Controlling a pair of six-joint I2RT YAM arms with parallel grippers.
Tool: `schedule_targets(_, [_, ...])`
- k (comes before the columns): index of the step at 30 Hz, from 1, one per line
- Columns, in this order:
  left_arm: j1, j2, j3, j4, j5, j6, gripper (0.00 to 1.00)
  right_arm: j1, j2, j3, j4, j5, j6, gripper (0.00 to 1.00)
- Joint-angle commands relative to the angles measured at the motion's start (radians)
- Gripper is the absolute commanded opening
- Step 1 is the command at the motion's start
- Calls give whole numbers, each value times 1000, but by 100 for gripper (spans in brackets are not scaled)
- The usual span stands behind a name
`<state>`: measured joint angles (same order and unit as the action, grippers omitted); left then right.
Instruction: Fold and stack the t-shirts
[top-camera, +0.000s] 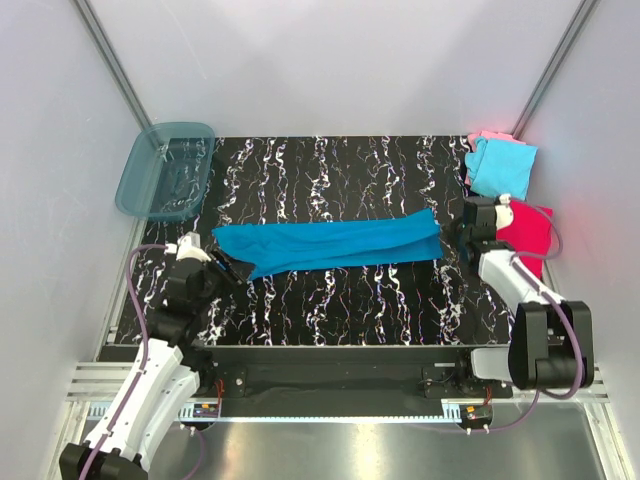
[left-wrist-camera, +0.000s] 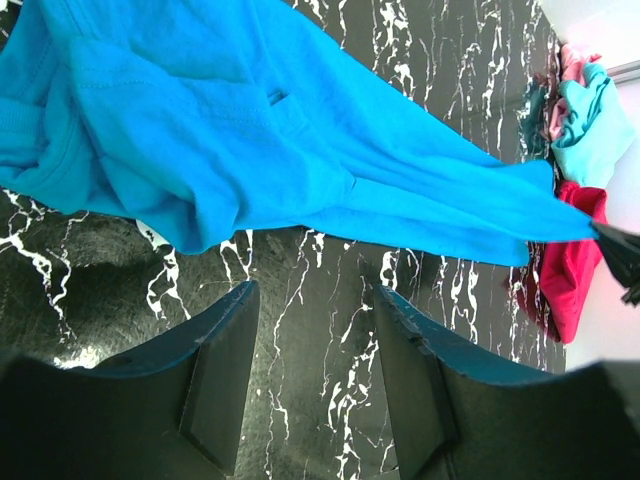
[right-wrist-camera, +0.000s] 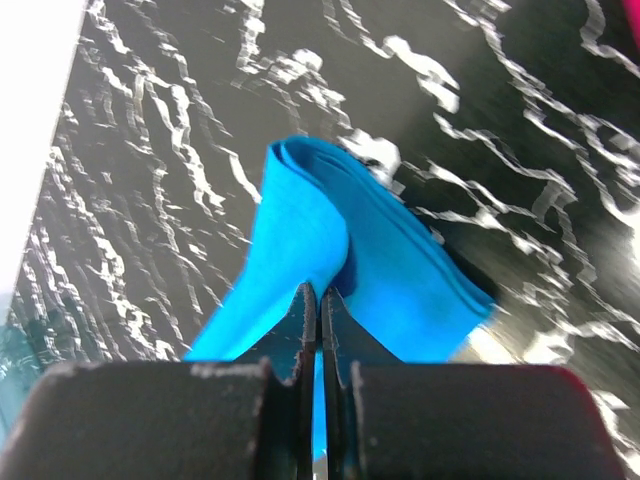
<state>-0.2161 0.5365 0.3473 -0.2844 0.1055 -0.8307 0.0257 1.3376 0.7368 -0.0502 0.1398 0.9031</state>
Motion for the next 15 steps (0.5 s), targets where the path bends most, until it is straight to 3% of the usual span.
schedule_targets(1, [-5,-4,50,21,-15,4,53,-6,-77,-71,4,55,19,0])
schedule_targets(10, [-8,-1,64,24,-17,7,53,-7,-49,-129,4,73,28,0])
schedule_targets(13, [-8,-12,70,10,-21,13,53,-9,-2,-120,6,63,25,13])
schedule_targets(15, [-8,-23,71,-2,-21,15,53,-9,23,-109,7,61,25,51])
